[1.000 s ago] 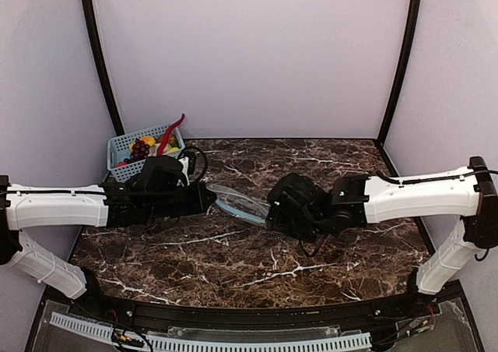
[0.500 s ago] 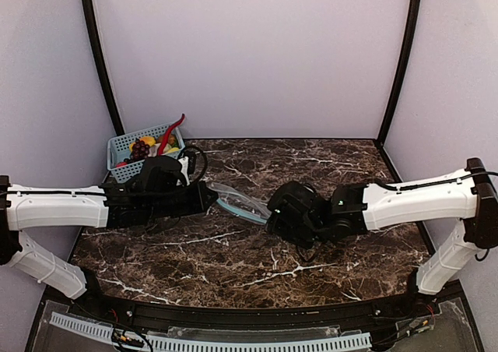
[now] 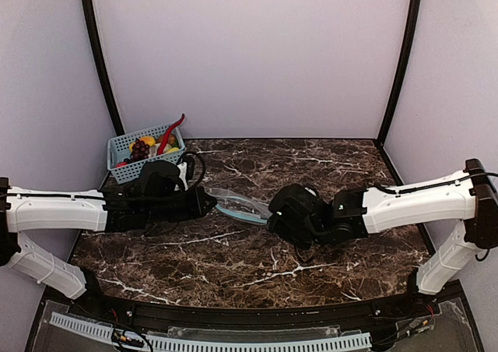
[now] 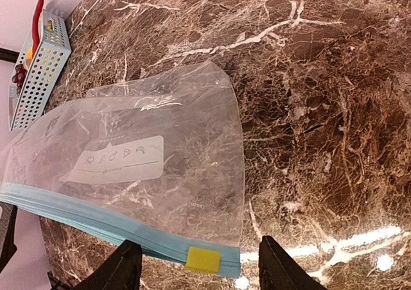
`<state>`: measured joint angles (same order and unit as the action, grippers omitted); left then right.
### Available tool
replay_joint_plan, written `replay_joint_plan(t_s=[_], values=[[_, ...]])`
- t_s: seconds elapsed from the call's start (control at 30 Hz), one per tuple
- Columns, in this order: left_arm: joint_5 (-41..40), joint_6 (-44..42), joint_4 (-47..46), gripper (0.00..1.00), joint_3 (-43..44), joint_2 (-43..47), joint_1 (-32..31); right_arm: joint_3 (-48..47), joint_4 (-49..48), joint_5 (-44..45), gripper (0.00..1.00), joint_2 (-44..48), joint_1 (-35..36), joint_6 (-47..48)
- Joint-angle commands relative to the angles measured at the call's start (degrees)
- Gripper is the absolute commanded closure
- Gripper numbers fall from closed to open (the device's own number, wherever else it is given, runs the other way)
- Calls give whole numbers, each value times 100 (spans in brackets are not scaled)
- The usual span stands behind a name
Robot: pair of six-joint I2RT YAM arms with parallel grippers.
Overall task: Place the food in the zip-top bag and seal the zipper
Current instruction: Pass from the left arm to the right
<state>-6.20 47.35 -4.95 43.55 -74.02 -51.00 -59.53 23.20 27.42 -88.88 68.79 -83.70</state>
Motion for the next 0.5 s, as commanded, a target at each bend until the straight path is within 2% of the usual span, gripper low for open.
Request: replay_joint_plan(t_s=[0.0, 0.47], values=[[163, 142, -94, 99, -155, 291, 4, 99, -168, 242, 39, 32, -80, -107], [381, 335, -63, 99, -393, 485, 4, -11, -934, 228, 37, -169, -320, 524]])
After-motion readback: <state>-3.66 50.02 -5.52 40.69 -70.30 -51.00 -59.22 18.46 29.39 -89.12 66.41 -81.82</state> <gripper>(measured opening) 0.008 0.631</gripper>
